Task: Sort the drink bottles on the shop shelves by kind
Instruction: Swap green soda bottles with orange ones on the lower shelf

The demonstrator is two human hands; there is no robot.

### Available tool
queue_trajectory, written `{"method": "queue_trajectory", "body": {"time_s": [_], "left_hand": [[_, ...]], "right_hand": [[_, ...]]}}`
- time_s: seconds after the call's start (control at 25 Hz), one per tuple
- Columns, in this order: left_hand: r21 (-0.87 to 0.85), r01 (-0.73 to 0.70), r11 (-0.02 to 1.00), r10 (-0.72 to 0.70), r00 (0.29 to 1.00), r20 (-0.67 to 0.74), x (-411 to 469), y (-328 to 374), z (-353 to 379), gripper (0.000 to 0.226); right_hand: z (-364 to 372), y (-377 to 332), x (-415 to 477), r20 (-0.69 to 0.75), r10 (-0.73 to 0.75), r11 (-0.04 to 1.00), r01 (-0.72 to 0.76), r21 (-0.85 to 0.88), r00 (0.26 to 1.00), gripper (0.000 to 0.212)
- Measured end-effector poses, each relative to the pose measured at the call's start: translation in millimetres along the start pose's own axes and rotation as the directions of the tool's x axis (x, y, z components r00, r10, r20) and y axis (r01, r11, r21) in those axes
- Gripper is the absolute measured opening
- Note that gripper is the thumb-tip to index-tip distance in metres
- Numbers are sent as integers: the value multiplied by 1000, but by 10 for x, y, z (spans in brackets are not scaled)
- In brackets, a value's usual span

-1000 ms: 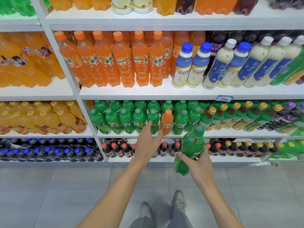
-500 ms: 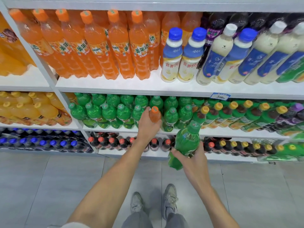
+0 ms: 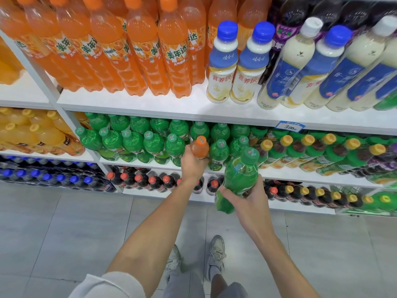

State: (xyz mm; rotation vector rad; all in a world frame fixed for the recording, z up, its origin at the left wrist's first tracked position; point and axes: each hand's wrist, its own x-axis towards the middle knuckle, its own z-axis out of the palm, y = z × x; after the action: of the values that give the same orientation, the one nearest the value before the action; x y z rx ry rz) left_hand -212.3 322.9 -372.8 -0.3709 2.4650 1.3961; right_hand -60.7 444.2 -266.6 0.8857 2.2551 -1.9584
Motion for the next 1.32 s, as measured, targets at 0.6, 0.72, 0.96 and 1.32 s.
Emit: {"method": "queue_trajectory", "body": {"time_s": [0.6,0.72,0.96,1.32], "left_hand": [[-276,31,961,-45,998,-43,-591,-228,-459,44],[-322,4,947,1,1000,18,-769,-171,-691,44],[-414,-28,910,86,989,122,-1138,-97,-1204,34],[-545,-108,831,233,958,165,-1445,-98,-2034,35]], "right_hand": [[53,-42,1,5,-29,999,28,23,1000,55],[150,-118,-70,8,-46,998,46,30,999,56],[374,-238,-310,3,-98,993,97,65,995,50],[813,-249,-687,-88,-92,992,98,77,992,54]]}}
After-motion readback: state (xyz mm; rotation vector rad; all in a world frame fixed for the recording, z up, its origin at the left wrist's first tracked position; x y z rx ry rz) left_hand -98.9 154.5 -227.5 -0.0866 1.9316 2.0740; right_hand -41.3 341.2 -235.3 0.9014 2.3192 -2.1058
